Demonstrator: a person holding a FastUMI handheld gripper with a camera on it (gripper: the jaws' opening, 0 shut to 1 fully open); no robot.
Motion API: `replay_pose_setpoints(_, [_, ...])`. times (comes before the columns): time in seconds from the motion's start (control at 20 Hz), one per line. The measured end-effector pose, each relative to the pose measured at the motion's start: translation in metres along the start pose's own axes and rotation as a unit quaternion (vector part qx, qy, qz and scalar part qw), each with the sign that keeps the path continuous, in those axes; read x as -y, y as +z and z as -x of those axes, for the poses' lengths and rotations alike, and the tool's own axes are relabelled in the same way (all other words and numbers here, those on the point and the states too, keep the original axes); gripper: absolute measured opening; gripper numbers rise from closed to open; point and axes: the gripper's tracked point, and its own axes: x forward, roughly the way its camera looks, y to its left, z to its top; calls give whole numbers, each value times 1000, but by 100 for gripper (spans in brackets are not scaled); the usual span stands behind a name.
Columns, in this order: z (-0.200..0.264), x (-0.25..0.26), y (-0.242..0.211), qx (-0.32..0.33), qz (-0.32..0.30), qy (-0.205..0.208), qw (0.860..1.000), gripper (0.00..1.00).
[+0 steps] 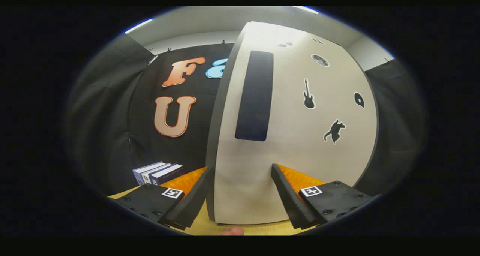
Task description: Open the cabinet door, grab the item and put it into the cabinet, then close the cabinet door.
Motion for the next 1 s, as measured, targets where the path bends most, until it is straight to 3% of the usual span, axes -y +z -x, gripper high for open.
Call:
replay_pose_setpoints(0.3, [15, -5, 10, 17, -15, 11, 1000, 98])
replay_pose_setpoints(0.7, [107, 15, 36, 25, -12, -6, 1000, 97])
replay_pose_setpoints(1.0, [171, 51, 31, 8, 2, -27, 1000, 97])
